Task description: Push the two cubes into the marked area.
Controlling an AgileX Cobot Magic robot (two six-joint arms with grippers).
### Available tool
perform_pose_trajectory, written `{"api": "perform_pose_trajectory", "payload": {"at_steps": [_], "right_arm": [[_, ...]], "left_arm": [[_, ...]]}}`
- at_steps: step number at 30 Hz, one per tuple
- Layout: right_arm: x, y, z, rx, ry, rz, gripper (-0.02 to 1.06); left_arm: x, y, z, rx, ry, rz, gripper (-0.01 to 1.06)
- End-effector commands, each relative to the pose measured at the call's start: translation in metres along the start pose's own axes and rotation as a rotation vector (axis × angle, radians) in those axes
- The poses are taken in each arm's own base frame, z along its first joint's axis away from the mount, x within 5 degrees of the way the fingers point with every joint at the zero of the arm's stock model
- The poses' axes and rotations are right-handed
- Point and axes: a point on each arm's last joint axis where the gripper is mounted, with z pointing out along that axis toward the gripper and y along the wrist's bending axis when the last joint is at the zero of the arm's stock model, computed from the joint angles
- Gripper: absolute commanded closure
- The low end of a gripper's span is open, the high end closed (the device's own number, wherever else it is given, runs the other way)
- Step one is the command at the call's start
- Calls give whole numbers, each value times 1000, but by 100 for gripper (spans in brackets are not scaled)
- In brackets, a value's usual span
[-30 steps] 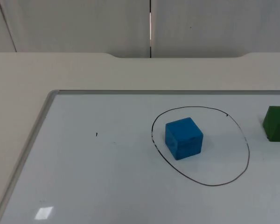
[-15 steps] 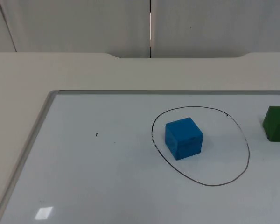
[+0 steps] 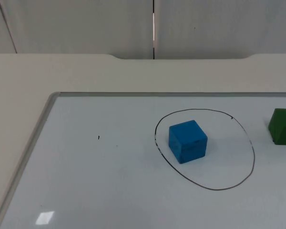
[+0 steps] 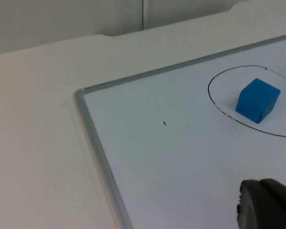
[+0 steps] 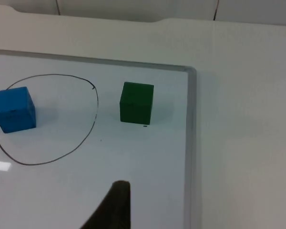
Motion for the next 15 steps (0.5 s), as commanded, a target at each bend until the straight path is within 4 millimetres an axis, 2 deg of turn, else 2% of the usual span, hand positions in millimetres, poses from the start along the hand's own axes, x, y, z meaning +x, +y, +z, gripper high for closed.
{"api": "perform_pose_trajectory", "payload": {"at_steps": [1, 2, 7, 8, 11, 12, 13, 15], "right_arm": [[-9, -1, 6, 4, 18, 14, 13], [-9, -1, 6, 4, 18, 14, 13], [-32, -1, 19, -5, -14, 33, 38], [-32, -1, 19, -5, -14, 33, 38], [-42, -2, 30, -5, 4, 34, 59], [-45, -2, 37, -6, 21, 32, 69], [-45, -2, 37, -6, 21, 32, 69], [-50, -2, 46, -5, 44, 31, 85]], "left_arm": [[4, 0, -6, -6, -41, 4, 105], [4, 0, -6, -6, -41, 4, 105], [8, 0, -10, -6, -39, 5, 105], [8, 0, -10, -6, -39, 5, 105], [17, 1, -5, -10, 30, 6, 105], [18, 1, -4, -10, 41, 6, 105], [18, 1, -4, -10, 41, 6, 105], [18, 1, -4, -10, 41, 6, 105]]}}
